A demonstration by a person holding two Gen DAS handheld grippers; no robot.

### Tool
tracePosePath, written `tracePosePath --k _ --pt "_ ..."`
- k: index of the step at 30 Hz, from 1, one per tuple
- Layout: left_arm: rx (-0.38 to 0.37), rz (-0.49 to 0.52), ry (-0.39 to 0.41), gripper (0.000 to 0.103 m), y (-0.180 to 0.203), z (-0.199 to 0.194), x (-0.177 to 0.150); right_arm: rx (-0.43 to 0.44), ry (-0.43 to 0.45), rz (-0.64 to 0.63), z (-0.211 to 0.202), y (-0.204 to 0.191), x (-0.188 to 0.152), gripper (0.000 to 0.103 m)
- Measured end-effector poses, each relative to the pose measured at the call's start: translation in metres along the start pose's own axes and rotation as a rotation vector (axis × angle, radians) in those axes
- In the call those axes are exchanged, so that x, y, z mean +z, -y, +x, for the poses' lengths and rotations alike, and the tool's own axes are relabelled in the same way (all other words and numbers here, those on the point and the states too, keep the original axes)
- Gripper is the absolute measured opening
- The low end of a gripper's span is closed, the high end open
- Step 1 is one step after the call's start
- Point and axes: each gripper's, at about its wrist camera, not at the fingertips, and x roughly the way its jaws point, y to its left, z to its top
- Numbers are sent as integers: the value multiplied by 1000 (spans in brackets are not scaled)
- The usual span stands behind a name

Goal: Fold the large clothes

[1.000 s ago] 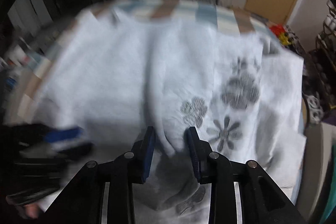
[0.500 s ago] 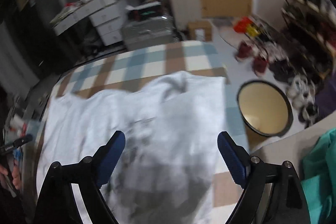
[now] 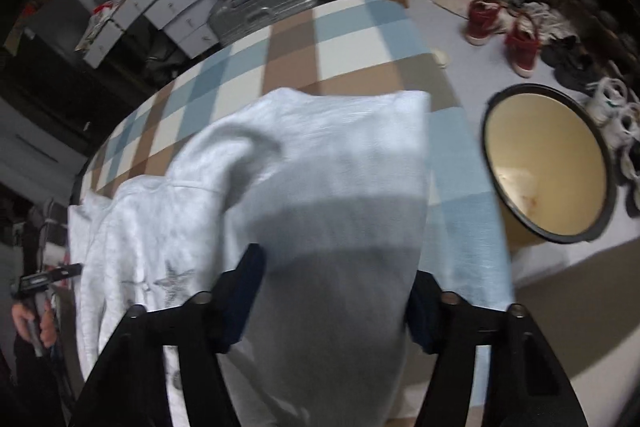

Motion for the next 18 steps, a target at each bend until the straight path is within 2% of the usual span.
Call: tracePosePath --k 2,3,5,6,9,12,14,18 --pt "51 65 -9 53 13 2 0 -2 -18 -41 9 -8 2 28" --pt "56 69 -6 40 15 3 4 -16 -16 -64 13 -11 4 27" --pt "76 73 -9 17 20 4 9 -72 8 -145 16 -28 7 16" --pt "87 92 -12 13 26 5 12 -101 17 -196 16 -39 8 16" --pt "184 182 -16 11 45 13 19 -164 36 -282 22 -58 19 14" --pt "254 209 -17 10 56 20 32 -210 71 -295 24 -65 38 13" --pt "278 203 -21 10 60 24 47 -236 92 -283 25 -66 54 13" --pt "302 150 20 10 60 28 76 -295 173 -292 26 -71 84 13"
